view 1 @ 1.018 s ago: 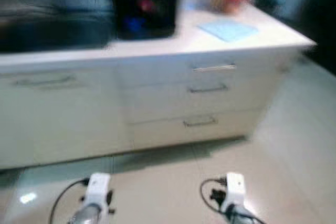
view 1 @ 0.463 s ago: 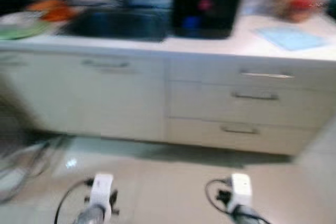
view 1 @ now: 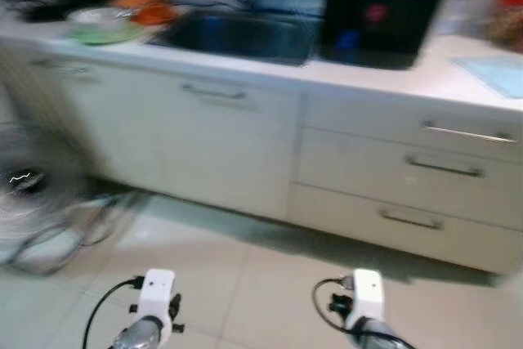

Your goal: Kitchen organization

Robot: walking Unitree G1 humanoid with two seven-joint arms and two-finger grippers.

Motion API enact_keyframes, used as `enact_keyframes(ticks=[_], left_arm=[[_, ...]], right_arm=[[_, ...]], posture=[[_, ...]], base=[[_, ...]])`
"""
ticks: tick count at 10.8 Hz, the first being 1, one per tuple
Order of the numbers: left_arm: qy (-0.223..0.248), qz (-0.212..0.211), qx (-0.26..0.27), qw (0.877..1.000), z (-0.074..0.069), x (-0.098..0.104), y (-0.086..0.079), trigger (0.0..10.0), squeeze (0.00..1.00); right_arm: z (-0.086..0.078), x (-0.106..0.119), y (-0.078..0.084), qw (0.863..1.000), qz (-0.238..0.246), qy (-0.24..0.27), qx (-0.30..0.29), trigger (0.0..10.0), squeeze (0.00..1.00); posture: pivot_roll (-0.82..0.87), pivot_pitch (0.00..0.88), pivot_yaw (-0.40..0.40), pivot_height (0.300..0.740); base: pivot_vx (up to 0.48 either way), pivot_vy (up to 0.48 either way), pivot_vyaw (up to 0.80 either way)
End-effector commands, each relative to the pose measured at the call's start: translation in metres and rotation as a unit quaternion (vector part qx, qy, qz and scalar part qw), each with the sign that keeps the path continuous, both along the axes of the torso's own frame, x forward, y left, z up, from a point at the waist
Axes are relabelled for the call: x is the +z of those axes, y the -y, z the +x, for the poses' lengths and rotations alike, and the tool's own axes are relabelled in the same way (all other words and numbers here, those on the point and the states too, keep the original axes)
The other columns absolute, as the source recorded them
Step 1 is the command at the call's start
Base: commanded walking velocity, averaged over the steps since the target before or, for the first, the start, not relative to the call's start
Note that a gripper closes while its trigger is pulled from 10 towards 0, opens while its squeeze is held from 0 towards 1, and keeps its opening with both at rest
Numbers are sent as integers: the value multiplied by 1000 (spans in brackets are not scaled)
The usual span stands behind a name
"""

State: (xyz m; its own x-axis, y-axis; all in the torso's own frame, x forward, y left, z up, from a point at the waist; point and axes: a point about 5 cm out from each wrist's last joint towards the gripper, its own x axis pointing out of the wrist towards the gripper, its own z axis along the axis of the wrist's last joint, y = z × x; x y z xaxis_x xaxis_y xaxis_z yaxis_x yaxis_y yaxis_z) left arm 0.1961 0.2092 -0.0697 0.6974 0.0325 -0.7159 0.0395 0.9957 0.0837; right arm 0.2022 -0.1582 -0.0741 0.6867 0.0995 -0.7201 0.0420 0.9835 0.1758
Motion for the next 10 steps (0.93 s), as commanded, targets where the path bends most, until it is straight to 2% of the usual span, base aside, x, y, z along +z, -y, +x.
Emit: enact_keyframes(ticks=[1, 4, 7, 10], left_arm=[[-2, 0, 8, 1000, -1, 0, -3, 10000, 0], [5, -9, 20, 1000, 5, 2, -1, 10000, 0], [26, -11, 15, 999, 15, 8, 3, 10000, 0], [37, -12, 15, 999, 17, 11, 4, 10000, 0]], right_arm=[[0, 0, -1, 1000, 4, -2, -2, 10000, 0], [0, 0, -3, 1000, 12, -3, -2, 10000, 0], [1, 0, -3, 1000, 12, -1, 0, 10000, 0], [0, 0, -3, 1000, 12, -2, 5, 10000, 0]], posture=[[175, 0, 1, 740], [187, 0, -3, 740], [187, 0, -10, 740], [187, 0, -13, 740]], base=[[0, 0, 0], [0, 0, 0], [0, 480, 0], [0, 480, 0]])
